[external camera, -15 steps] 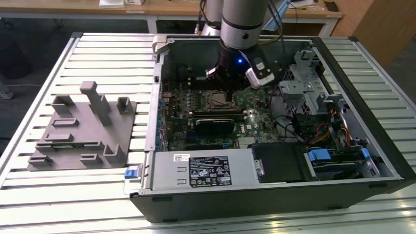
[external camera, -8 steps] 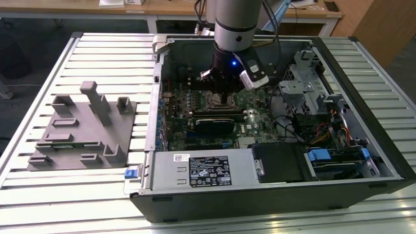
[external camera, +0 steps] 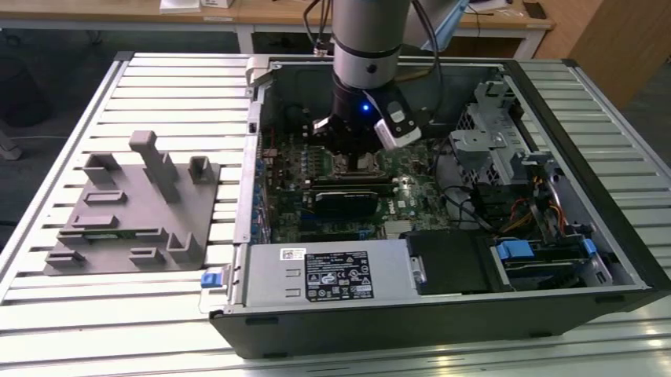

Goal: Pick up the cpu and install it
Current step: 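Install the second cpu locking lever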

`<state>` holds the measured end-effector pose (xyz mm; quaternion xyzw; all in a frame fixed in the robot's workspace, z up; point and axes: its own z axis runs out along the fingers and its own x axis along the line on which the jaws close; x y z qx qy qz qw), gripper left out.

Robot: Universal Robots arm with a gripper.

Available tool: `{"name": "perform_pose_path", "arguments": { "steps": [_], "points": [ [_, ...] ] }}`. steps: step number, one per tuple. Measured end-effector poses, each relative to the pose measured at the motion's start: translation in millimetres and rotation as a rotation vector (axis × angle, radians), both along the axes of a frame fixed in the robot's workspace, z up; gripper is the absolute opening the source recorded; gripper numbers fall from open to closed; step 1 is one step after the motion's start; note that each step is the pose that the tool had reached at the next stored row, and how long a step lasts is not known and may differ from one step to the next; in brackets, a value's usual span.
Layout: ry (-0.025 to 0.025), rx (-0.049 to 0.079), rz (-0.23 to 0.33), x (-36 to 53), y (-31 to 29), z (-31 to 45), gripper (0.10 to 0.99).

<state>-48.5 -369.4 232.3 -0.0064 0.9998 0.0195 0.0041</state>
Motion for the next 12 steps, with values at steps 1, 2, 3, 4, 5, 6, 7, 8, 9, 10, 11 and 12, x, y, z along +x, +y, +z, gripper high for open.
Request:
{"name": "perform_pose_path", "arguments": {
  "steps": [1,2,3,4,5,6,7,8,9,10,11,12],
  "points": [
    [0.0001,0.001,0.0,0.0,0.0,-1.6,0.106],
    [0.0,0.002,0.0,0.0,-0.1,-3.1,0.106],
    [0.0001,0.003,0.0,0.0,-0.4,-4.3,0.106],
    [0.0002,0.005,0.0,-0.1,-1.6,-5.6,0.106],
    [0.0001,0.007,0.0,-0.6,-3.0,-6.6,0.106],
    [-0.0001,0.01,0.0,-1.4,-4.5,-7.5,0.106],
    [0.0,0.013,0.0,-2.4,-6.1,-8.2,0.106],
    [0.0001,0.016,0.0,-3.4,-7.7,-8.9,0.106],
    [0.0,0.019,0.0,-4.4,-9.0,-9.6,0.106],
    [0.0,0.023,0.0,-4.9,-9.7,-10.4,0.106],
    [0.0,0.028,0.0,-5.3,-10.0,-11.1,0.106],
    [0.0001,0.033,0.0,-5.7,-10.1,-11.6,0.106]
  ]
}}
